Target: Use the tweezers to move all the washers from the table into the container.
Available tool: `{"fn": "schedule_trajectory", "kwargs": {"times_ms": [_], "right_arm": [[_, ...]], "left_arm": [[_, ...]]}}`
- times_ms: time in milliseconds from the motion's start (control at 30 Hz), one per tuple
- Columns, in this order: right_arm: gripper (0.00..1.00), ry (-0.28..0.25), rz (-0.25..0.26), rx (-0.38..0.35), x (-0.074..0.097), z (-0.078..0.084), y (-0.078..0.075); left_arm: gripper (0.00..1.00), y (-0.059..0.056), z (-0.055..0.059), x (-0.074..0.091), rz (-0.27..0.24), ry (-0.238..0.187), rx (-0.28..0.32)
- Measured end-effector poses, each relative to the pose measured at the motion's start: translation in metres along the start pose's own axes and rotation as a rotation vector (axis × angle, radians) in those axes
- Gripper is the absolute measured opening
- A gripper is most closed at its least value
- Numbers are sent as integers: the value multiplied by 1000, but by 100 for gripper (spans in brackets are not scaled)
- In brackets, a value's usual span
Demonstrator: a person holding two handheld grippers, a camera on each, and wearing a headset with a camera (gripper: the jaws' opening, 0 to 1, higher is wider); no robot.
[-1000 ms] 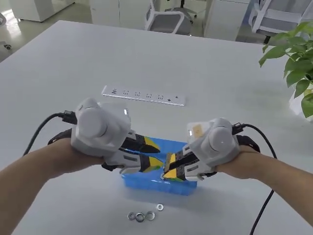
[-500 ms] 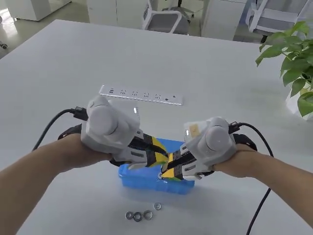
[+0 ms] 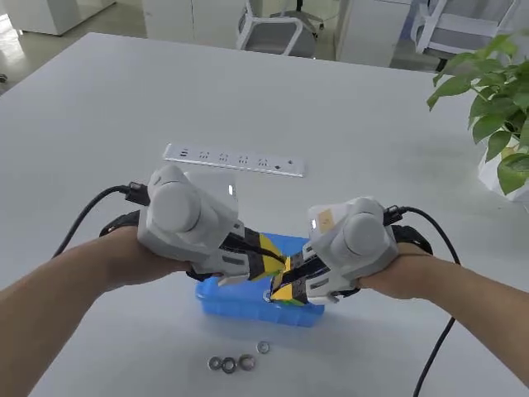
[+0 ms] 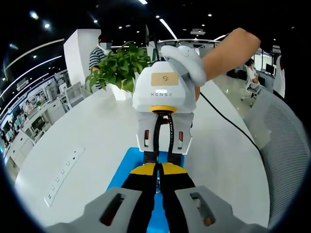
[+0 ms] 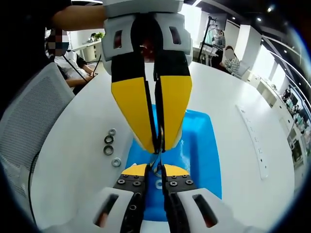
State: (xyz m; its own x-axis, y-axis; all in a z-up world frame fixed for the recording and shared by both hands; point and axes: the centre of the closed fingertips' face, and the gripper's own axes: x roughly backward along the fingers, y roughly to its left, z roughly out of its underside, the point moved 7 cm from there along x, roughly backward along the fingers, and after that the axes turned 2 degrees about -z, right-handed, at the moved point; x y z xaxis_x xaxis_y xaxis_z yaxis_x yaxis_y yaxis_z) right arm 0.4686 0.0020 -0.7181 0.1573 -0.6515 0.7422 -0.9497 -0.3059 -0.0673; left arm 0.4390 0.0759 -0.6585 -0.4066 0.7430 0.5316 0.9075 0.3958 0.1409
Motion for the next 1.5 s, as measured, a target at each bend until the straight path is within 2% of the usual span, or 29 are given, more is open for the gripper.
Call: {"fn": "schedule_trajectory", "kwargs": {"times_ms": [500, 867, 1233, 1500], "right_arm": [[20, 4, 42, -33, 12, -1, 2], [28, -24, 92, -81, 32, -5, 7], [36, -51, 153, -146, 56, -4, 20], [43, -55, 193, -195, 72, 0, 35]], "left_arm": [[5, 3, -6, 7, -21, 0, -3], [5, -1, -14, 18, -30, -5, -6], [5, -5, -23, 30, -41, -12, -4], [5, -13, -27, 39, -43, -14, -5]]}}
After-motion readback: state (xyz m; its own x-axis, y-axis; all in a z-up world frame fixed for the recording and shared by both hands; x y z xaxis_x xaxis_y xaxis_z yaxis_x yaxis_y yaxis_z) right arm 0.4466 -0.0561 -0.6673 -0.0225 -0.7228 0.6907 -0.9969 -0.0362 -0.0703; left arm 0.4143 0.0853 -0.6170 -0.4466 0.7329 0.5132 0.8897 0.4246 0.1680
